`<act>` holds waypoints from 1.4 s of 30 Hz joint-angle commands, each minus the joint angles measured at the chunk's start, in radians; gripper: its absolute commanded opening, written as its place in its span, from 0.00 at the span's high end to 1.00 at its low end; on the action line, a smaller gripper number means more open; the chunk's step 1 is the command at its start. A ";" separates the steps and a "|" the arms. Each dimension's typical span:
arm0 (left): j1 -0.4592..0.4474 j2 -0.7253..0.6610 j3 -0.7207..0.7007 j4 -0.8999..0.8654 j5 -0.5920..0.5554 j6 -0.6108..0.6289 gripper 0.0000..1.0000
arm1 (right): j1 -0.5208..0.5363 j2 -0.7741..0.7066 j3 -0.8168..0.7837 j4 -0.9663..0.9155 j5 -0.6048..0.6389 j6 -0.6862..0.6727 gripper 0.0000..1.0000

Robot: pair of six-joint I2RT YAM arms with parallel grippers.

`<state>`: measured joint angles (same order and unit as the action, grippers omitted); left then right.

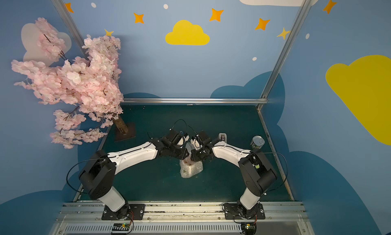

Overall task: Wrap mugs in bubble wrap
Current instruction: Wrap the mug in bubble wrap.

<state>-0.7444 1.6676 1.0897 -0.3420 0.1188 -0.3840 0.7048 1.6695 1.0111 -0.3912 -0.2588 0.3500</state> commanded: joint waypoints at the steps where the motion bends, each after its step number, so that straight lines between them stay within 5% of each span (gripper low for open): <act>1: -0.023 0.019 -0.046 -0.146 0.005 -0.004 0.58 | 0.017 0.062 0.017 0.011 0.066 0.039 0.89; 11: -0.004 -0.170 -0.042 -0.246 -0.188 -0.071 0.36 | 0.081 0.023 -0.069 0.070 0.103 0.043 0.94; 25: 0.074 -0.203 -0.124 -0.091 -0.038 -0.146 0.24 | 0.152 -0.054 0.041 -0.201 0.277 0.185 0.99; 36: 0.074 -0.205 -0.141 -0.045 0.015 -0.137 0.25 | 0.177 -0.050 0.085 -0.252 0.253 0.198 0.50; 42: 0.074 -0.209 -0.138 -0.041 0.025 -0.118 0.27 | 0.165 -0.082 0.097 -0.294 0.226 0.158 0.45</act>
<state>-0.6704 1.4605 0.9554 -0.3931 0.1230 -0.5217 0.8768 1.6291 1.0805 -0.6250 -0.0162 0.5350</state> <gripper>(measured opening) 0.732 0.545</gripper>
